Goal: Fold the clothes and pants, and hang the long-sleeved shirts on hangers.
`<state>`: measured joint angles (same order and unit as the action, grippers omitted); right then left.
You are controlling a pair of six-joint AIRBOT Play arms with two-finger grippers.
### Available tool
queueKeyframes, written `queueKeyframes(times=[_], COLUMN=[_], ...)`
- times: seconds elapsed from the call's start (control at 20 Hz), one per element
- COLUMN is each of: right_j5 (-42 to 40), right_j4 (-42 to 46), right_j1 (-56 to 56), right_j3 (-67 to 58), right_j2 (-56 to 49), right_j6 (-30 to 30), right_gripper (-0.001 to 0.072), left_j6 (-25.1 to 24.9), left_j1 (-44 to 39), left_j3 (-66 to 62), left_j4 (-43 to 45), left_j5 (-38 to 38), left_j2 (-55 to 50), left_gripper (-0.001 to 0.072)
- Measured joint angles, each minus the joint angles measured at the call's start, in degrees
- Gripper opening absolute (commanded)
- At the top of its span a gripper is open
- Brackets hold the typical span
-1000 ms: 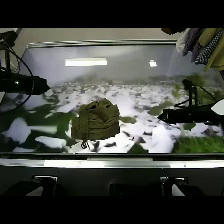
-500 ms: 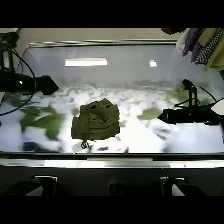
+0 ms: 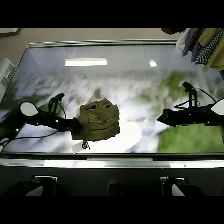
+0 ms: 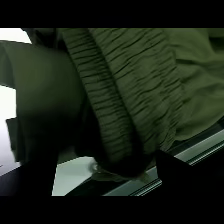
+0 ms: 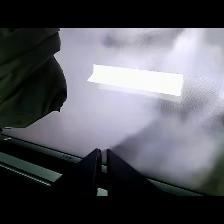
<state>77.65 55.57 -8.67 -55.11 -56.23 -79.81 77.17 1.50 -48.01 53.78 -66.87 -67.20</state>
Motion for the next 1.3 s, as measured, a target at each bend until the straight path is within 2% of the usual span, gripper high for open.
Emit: queueKeyframes(times=[0.25, 0.3, 0.35, 0.4, 0.45, 0.65, 0.75, 0.8, 0.9, 1.1, 1.3], right_j5=[0.33, 0.20, -0.04, -0.52, -1.16, -6.29, -8.44, -9.09, -10.47, -13.09, -14.29], right_j4=[0.00, 0.00, -0.02, -0.09, -0.13, -0.50, -1.27, -2.36, -5.86, -12.90, -15.76], right_j1=[0.00, 0.00, 0.00, 0.00, 0.00, -0.07, -0.07, -0.07, -0.07, -0.07, -0.07], right_j3=[0.00, 0.00, 0.00, 0.00, 0.00, 0.00, 0.00, 0.00, 0.00, 0.00, 0.00], right_j2=[0.00, 0.00, 0.00, 0.00, 0.00, -0.94, -3.78, -5.75, -10.49, -18.53, -21.94], right_j6=[-2.95, -3.76, -4.66, -5.86, -6.84, -13.33, -15.43, -15.67, -14.27, -9.01, -4.55], right_gripper=[0.0094, 0.0095, 0.0131, 0.0292, 0.0446, 0.0468, 0.0564, 0.0566, 0.0622, 0.0623, 0.0623], left_j6=[-8.15, -9.81, -11.19, -12.24, -12.98, -14.82, -15.21, -15.30, -15.45, -15.52, -15.47], left_j1=[-0.70, -1.18, -1.86, -2.45, -2.99, -3.61, -3.19, -2.93, -2.47, -2.05, -2.25], left_j3=[6.71, 7.19, 7.56, 7.80, 7.96, 8.31, 8.35, 8.35, 8.35, 8.37, 6.69], left_j4=[-10.01, -11.82, -13.38, -14.60, -15.41, -17.09, -17.57, -17.66, -17.81, -18.23, -21.33], left_j5=[7.54, 8.37, 9.18, 9.75, 9.94, 10.49, 10.47, 10.49, 10.29, 9.31, 8.46], left_j2=[-0.35, -0.61, -1.03, -1.42, -1.81, -1.88, -1.03, -0.55, 0.31, 1.07, 1.25], left_gripper=[0.0705, 0.0636, 0.0439, 0.0185, 0.0034, 0.0032, 0.0032, 0.0032, 0.0032, 0.0030, 0.0028])
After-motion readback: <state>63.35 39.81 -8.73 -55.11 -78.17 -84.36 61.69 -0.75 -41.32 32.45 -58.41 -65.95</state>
